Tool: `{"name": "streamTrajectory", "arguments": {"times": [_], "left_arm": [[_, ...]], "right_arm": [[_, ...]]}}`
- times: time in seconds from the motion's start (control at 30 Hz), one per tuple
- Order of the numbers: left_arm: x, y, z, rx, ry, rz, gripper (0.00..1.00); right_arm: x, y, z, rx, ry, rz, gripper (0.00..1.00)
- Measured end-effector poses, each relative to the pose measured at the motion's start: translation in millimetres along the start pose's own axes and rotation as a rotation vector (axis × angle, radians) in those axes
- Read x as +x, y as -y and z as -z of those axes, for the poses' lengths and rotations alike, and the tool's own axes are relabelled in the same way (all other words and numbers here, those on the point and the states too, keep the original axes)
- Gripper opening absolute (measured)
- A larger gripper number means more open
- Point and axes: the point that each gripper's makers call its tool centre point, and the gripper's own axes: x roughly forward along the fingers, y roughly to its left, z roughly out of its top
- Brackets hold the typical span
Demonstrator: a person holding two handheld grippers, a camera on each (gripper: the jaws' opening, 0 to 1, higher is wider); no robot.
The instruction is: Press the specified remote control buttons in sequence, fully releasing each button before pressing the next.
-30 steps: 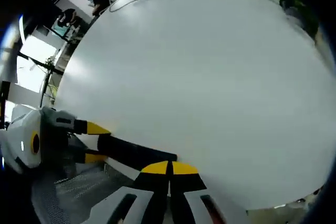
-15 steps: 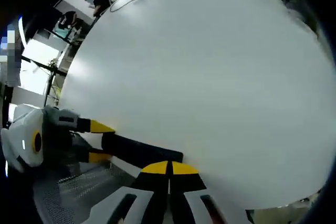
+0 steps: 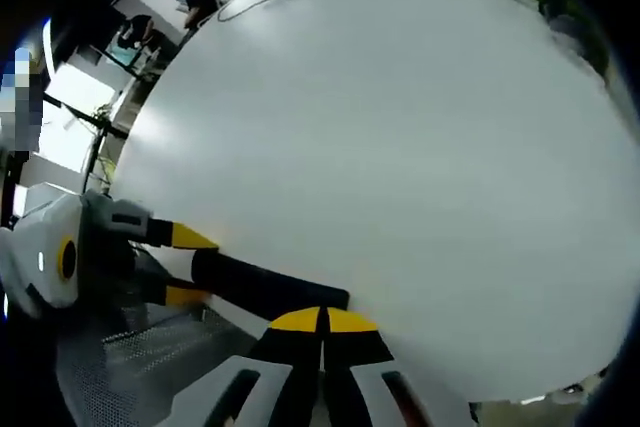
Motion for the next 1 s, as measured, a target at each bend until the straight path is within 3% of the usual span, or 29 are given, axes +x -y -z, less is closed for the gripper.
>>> {"name": "streamTrajectory", "arguments": {"times": [0.23,0.33,0.67,0.8,0.9,1.0], "left_arm": [[0,0.0,0.2,0.000,0.003,0.000,0.24],[0,-0.1,0.2,0.000,0.004,0.000,0.24],[0,-0.3,0.3,0.001,0.002,0.001,0.24],[0,-0.3,0.3,0.000,0.002,0.003,0.24],[0,-0.2,-0.1,0.001,0.001,0.003,0.24],[0,-0.4,-0.7,0.002,0.001,0.004,0.24]], "right_arm": [[0,0,-3.8,0.034,0.020,-0.015,0.00],[4,-9,1.5,0.033,-0.025,-0.061,0.00],[3,-7,-1.1,0.000,-0.010,-0.039,0.00],[4,-9,-1.0,-0.057,-0.010,-0.006,0.00],[5,-8,-1.9,-0.034,-0.014,0.014,0.00],[6,-8,-2.4,-0.084,-0.051,0.067,0.00]]}}
